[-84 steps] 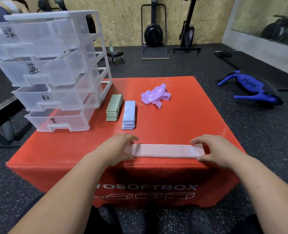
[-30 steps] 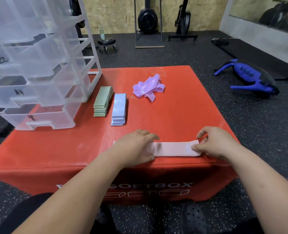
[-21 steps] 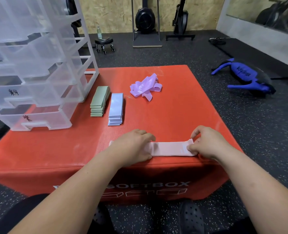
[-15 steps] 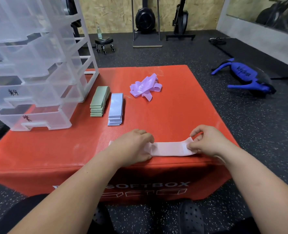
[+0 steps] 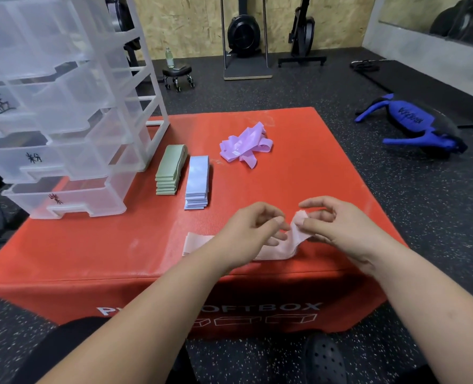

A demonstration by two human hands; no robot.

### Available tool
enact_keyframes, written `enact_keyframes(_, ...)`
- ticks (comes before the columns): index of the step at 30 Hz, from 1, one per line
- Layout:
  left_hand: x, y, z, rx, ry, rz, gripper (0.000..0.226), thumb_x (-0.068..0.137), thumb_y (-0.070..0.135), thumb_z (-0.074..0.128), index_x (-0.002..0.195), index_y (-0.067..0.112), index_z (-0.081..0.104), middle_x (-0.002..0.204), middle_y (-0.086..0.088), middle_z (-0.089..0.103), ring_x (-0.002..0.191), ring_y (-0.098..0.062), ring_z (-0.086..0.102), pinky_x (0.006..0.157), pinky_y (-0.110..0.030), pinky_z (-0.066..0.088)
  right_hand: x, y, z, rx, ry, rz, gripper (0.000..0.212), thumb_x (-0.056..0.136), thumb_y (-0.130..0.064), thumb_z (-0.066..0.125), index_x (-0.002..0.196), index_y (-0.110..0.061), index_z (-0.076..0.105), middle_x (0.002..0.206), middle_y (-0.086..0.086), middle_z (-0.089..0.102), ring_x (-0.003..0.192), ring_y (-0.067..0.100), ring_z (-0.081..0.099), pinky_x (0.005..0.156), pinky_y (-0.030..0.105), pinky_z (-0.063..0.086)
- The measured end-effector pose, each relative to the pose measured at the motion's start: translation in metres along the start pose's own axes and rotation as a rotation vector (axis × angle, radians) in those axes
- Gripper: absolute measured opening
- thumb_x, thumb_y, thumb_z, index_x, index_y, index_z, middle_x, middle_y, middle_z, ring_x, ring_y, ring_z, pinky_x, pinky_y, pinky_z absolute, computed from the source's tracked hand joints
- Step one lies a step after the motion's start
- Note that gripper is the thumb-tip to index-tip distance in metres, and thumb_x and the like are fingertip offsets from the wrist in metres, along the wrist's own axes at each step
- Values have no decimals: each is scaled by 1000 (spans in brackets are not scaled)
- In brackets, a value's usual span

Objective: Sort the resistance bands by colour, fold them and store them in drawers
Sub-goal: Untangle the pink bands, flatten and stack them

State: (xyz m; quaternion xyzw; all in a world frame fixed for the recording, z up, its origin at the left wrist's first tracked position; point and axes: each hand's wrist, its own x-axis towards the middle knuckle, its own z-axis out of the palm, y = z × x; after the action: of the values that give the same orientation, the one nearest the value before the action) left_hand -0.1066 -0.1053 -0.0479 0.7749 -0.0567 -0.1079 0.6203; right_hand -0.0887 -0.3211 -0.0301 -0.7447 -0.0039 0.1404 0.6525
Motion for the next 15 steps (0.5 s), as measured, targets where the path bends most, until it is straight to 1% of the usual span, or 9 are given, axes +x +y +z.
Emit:
enact_keyframes(2, 1, 5, 3, -180, 27, -116, 42, 104, 43, 64, 117, 3, 65, 107, -12, 69, 98, -28, 72, 87, -37, 65, -3, -1, 7, -7, -69, -25, 44, 85, -14, 85, 125, -20, 67, 102, 10, 74, 93, 21, 75, 89, 35, 61)
enact_keyframes(3, 1, 7, 3, -239, 50, -156, 51, 101, 50, 67, 116, 1, 65, 104, -14, 65, 95, -26, 70, 86, -38, 65, -5, 0, 9, -26, -91, -41, 48, 83, -14, 86, 126, -22, 66, 106, 9, 74, 95, 21, 75, 91, 35, 59)
enact_keyframes(4, 1, 8, 3, -280, 78, -183, 54, 97, 51, 71, 114, 0, 66, 102, -14, 63, 90, -22, 70, 85, -39, 65, -6, 0, 11, -46, -103, -57, 52, 82, -13, 87, 128, -24, 66, 110, 9, 74, 98, 21, 75, 94, 35, 58)
enact_keyframes(6, 1, 7, 2, -295, 132, -203, 46, 90, 42, 83, 112, 5, 66, 101, -12, 61, 84, -17, 71, 84, -42, 66, -8, 0, 12, -58, -134, -85, 59, 80, -8, 88, 131, -25, 64, 116, 9, 73, 103, 23, 76, 96, 34, 59)
enact_keyframes(8, 1, 3, 3, -224, 178, -203, 52, 76, 37, 94, 114, 14, 66, 100, -14, 62, 92, -27, 76, 84, -49, 66, -10, 0, 13, -58, -169, -113, 63, 78, -1, 87, 132, -22, 63, 117, 9, 74, 105, 22, 76, 92, 31, 61)
enact_keyframes(9, 2, 1, 4, -169, 206, -197, 55, 70, 38, 94, 113, 19, 66, 99, -17, 64, 95, -32, 76, 85, -52, 66, -9, 1, 13, -71, -182, -129, 65, 77, 3, 87, 132, -21, 63, 117, 10, 73, 104, 21, 75, 89, 30, 61)
enact_keyframes(11, 4, -2, 4, -72, 262, -176, 48, 68, 32, 87, 110, 26, 66, 92, -14, 64, 84, -30, 74, 83, -52, 62, -7, 2, 14, -92, -200, -155, 66, 76, 7, 86, 131, -20, 64, 118, 12, 71, 100, 20, 74, 86, 28, 60)
enact_keyframes(13, 4, 0, 2, -53, 294, -161, 40, 72, 20, 80, 108, 27, 66, 88, -7, 63, 75, -22, 66, 76, -46, 61, -3, 5, 13, -142, -185, -211, 67, 73, 3, 90, 130, -22, 65, 117, 10, 70, 96, 18, 71, 84, 28, 60)
enact_keyframes(15, 5, 3, -2, -68, 308, -156, 39, 72, 15, 77, 108, 25, 67, 86, -4, 63, 73, -20, 66, 75, -44, 62, 3, 10, 12, -347, -103, -322, 75, 69, -14, 97, 134, -32, 63, 117, -2, 68, 99, 11, 67, 83, 28, 58)
